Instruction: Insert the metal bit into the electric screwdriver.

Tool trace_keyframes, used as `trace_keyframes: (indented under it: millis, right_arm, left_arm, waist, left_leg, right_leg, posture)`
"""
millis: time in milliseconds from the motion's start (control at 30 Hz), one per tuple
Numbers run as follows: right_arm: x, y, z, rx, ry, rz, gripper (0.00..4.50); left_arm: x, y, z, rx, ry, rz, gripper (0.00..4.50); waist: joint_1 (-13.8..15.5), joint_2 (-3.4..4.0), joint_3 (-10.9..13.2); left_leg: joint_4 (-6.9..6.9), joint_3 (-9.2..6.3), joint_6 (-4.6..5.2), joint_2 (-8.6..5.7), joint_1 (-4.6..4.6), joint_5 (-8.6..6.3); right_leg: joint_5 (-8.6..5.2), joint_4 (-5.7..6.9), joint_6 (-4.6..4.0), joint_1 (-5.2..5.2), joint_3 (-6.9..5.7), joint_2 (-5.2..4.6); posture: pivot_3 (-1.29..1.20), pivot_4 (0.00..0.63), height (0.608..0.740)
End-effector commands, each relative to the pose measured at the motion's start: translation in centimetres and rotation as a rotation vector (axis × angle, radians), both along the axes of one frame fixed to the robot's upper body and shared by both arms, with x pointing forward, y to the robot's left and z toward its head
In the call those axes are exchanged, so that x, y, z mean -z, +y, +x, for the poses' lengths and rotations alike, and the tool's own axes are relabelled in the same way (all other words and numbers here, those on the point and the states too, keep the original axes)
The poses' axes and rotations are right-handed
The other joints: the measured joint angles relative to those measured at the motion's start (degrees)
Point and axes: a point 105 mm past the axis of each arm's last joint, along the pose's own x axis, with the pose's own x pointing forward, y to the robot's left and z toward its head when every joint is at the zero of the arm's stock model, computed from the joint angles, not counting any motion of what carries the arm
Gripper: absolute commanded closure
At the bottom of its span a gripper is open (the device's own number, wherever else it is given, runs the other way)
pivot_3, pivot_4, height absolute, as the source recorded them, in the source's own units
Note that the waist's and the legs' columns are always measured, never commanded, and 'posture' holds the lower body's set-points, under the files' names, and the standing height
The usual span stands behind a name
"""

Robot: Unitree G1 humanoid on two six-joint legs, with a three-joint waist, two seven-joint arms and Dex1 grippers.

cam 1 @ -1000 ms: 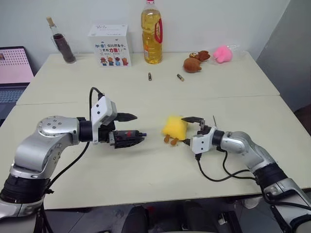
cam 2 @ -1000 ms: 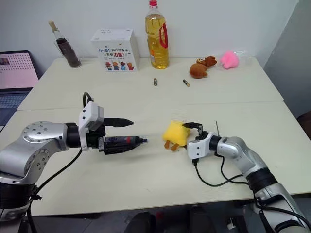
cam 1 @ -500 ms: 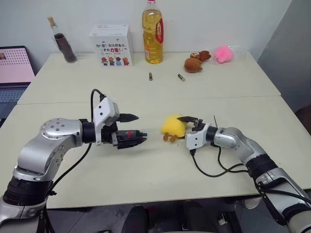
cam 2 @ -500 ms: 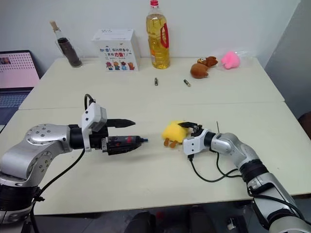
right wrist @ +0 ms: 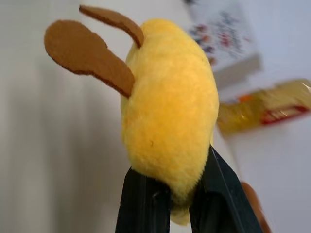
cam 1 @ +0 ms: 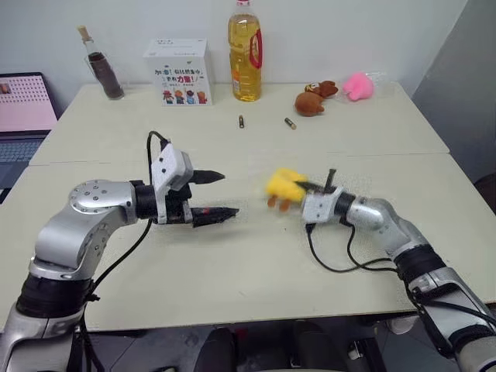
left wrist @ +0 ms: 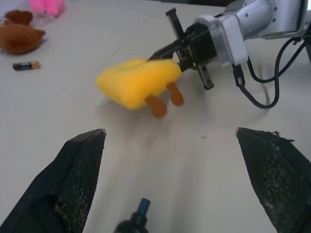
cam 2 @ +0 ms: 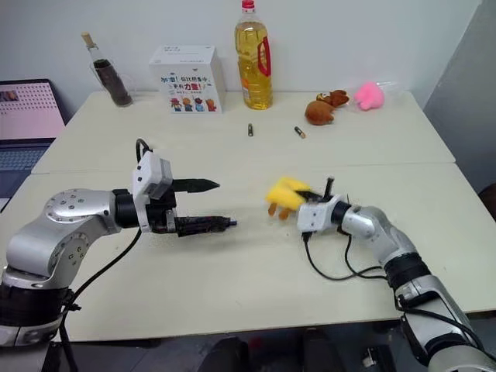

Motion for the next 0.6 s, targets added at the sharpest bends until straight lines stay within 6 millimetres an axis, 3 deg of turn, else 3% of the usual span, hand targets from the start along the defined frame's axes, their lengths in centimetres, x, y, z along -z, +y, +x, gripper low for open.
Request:
trace_keyframes:
  millis: [33,133,200,333,600]
  right_arm:
    - [-5.4,-3.7,4.3,0.233,-0.071,0.077,4.11]
    - [-5.2,-6.1,7.0,0.438,0.027,0.013,4.11]
    - [-5.0,-6.8,7.6,0.505,0.057,-0.016,4.11]
    - [-4.9,-8.1,8.1,0.611,0.089,-0.061,2.95]
    - [-5.6,-7.6,8.3,0.611,0.111,-0.011,1.02]
  left_arm:
    - [-1.4,-0.9,0.4,0.019,-0.067,-0.029,0.00]
    - [-1.7,-1.6,1.0,0.027,-0.088,-0.037,0.00]
    - [-1.9,-1.8,1.2,0.027,-0.098,-0.041,0.00]
    - [-2.0,-1.9,1.1,0.019,-0.110,-0.050,0.00]
    - [-1.3,-1.1,0.3,-0.043,-0.100,-0.061,0.00]
  waist:
    - [-0.05,0.02,0.01]
    - [-0.08,-0.01,-0.01]
    - [-0.11,-0.01,-0.01]
    - [-0.13,0.02,0.01]
    - [-0.54,0.07,0.04]
  left_leg:
    - [-0.02,0.03,0.00,-0.04,0.00,0.00]
    - [-0.11,0.06,-0.01,-0.04,0.01,0.01]
    - [-0.18,0.06,-0.03,-0.01,-0.01,0.01]
    - [-0.18,0.09,-0.06,0.01,-0.16,0.02]
    - [-0.13,0.09,-0.12,0.02,-0.28,0.06]
  right_leg:
    - [0.01,-0.01,0.00,-0.02,0.01,-0.01]
    - [0.01,-0.10,-0.01,-0.02,-0.01,-0.01]
    - [0.00,-0.14,-0.04,-0.03,-0.03,-0.05]
    - [-0.01,-0.14,-0.05,-0.15,-0.01,-0.25]
    - [0.03,-0.10,0.01,-0.29,0.03,-0.33]
  posture:
    - [0.00,0.150,0.740]
    - [0.00,0.150,0.740]
    - [0.00,0.150,0.740]
    - [0.00,0.150,0.740]
    - [0.00,0.150,0.740]
